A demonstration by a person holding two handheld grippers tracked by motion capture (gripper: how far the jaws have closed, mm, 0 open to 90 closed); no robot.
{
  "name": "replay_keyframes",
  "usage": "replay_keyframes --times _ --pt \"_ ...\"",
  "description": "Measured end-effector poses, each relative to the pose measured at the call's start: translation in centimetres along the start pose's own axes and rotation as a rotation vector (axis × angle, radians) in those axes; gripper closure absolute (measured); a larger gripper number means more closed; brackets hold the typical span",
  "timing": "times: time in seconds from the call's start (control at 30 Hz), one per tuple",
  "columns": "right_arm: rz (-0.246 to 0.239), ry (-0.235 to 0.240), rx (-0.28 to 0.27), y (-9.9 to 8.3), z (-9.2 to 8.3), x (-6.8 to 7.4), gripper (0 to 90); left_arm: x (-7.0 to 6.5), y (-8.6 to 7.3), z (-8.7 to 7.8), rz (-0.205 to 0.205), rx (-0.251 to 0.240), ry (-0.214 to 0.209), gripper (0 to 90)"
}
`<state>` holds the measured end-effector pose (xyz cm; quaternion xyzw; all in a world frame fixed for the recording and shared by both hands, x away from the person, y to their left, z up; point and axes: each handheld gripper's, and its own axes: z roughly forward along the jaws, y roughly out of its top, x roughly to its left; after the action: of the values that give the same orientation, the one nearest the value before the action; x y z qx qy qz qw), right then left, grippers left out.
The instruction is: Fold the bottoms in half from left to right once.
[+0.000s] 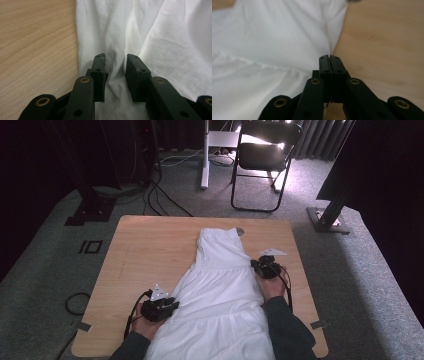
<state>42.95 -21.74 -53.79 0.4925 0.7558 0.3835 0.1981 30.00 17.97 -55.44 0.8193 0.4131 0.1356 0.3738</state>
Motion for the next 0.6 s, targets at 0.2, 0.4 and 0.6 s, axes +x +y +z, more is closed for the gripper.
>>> replay_keyframes --times 0.2,0.4,0.6 --pt "-0.021 0.006 0.057 -0.9 1.5 0.7 87.9 0.6 2.1 -1.5 0.021 -0.022 0.013 50.8" --pt "0.009 0.022 0.063 -0.9 1.6 0.4 87.3 2.3 9.1 0.3 0.065 -0.127 0.094 44.8" --pt "0.033 0.042 0.054 -1.0 1.6 0.1 87.3 2.8 11.1 6.0 0.051 -0.072 0.092 44.7"
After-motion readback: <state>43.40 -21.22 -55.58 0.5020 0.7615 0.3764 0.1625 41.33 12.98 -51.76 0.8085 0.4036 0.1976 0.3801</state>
